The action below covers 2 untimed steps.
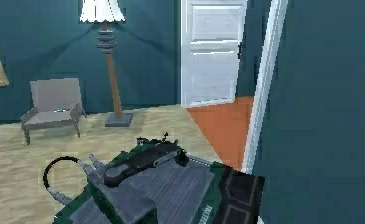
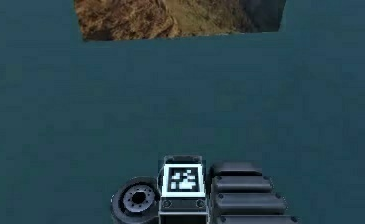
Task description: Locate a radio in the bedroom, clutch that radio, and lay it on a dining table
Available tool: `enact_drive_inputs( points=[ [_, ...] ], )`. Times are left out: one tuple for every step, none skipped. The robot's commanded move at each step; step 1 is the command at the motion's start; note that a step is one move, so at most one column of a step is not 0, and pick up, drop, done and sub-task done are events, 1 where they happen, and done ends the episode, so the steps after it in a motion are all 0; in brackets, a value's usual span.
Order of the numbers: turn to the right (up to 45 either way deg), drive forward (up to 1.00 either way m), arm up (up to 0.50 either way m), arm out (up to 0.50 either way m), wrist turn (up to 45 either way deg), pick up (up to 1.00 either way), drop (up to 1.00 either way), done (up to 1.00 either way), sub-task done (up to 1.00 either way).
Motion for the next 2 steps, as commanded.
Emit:
enact_drive_inputs(
  points=[
    [-3.0, 0.0, 0.0, 0.0, 0.0, 0.0, 0.0, 0.0, 0.0],
    [0.0, 0.9, 0.0, 0.0, 0.0, 0.0, 0.0, 0.0, 0.0]
  ],
)
